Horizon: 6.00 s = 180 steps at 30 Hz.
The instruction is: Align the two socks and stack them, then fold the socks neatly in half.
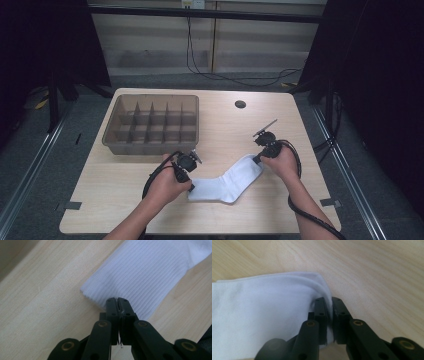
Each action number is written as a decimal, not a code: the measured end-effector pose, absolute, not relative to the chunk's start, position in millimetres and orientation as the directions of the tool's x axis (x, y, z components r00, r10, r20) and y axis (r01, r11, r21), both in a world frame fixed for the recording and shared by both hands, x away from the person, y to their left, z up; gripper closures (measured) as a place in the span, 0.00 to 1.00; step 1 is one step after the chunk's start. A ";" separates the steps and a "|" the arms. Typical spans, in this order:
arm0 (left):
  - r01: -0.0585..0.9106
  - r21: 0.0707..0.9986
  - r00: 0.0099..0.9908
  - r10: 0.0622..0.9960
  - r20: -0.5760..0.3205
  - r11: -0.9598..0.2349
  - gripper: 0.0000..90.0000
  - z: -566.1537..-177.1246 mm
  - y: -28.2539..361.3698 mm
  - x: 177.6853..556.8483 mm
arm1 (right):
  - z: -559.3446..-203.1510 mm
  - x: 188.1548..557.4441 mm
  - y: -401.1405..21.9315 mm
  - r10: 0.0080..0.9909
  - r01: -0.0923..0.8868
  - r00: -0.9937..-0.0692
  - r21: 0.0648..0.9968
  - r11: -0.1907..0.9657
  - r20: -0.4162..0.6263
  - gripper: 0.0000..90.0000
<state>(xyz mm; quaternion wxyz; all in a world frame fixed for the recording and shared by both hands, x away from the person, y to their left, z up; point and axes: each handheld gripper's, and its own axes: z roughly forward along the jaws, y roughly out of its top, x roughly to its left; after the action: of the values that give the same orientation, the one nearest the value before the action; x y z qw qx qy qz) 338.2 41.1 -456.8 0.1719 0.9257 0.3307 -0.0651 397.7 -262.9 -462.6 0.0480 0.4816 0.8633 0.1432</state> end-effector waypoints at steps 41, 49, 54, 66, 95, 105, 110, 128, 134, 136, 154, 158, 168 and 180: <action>0.572 0.334 0.817 0.556 -0.151 -0.749 0.90 -466.0 12.1 331.9 | -404.8 376.5 -251.5 0.829 0.794 -0.554 0.347 0.499 0.076 0.97; 0.572 0.330 0.816 0.563 -0.134 -0.751 0.90 -465.9 8.4 333.5 | -392.1 370.8 -241.5 0.817 0.776 -0.574 0.361 0.517 0.064 0.97; 0.580 0.336 0.809 0.573 -0.131 -0.742 0.90 -466.0 4.8 336.3 | -389.8 368.2 -235.8 0.810 0.768 -0.584 0.362 0.528 0.056 0.97; 0.594 0.356 0.798 0.583 -0.151 -0.721 0.90 -466.9 -5.2 344.1 | -382.5 364.4 -223.8 0.798 0.755 -0.599 0.378 0.535 0.065 0.97; 0.580 0.380 0.812 0.552 -0.190 -0.721 0.89 -456.9 6.8 338.2 | -389.2 364.2 -217.1 0.784 0.740 -0.620 0.361 0.567 0.040 0.97; 0.586 0.381 0.807 0.558 -0.193 -0.715 0.90 -459.4 7.1 337.4 | -385.4 362.3 -214.5 0.781 0.736 -0.623 0.370 0.568 0.041 0.97; 0.588 0.378 0.805 0.560 -0.194 -0.715 0.90 -459.8 6.2 338.0 | -384.6 361.2 -209.6 0.770 0.727 -0.637 0.367 0.580 0.044 0.97; 0.599 0.382 0.797 0.571 -0.199 -0.704 0.91 -463.1 -4.9 340.5 | -375.7 359.6 -197.6 0.749 0.707 -0.660 0.380 0.597 0.052 0.97; 0.606 0.372 0.792 0.577 -0.199 -0.703 0.92 -465.7 -12.7 342.3 | -373.4 358.1 -192.8 0.734 0.692 -0.677 0.387 0.610 0.052 0.97; 0.605 0.379 0.792 0.577 -0.200 -0.700 0.92 -466.0 -14.7 342.7 | -373.4 358.1 -191.4 0.734 0.690 -0.677 0.386 0.612 0.049 0.97; 0.599 0.382 0.795 0.578 -0.184 -0.703 0.92 -447.8 10.7 338.9 | -385.5 358.2 -189.4 0.736 0.699 -0.674 0.372 0.610 0.061 0.97; 0.594 0.366 0.800 0.573 -0.177 -0.717 0.94 -451.6 18.3 335.7 | -387.6 358.9 -188.5 0.736 0.700 -0.674 0.370 0.611 0.060 0.97; 0.598 0.350 0.798 0.576 -0.178 -0.721 0.95 -463.3 21.0 333.9 | -385.6 358.5 -185.1 0.731 0.694 -0.680 0.375 0.614 0.060 0.97; 0.621 0.392 0.778 0.597 -0.197 -0.679 0.94 -466.7 12.5 335.8 | -373.3 353.1 -172.1 0.709 0.672 -0.702 0.396 0.626 0.071 0.97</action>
<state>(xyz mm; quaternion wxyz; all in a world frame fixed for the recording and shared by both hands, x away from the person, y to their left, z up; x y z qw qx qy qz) 335.8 12.5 -466.7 0.2235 0.9159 0.3324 -0.0265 353.1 -172.1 -373.3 0.0459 0.3834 0.9004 0.2006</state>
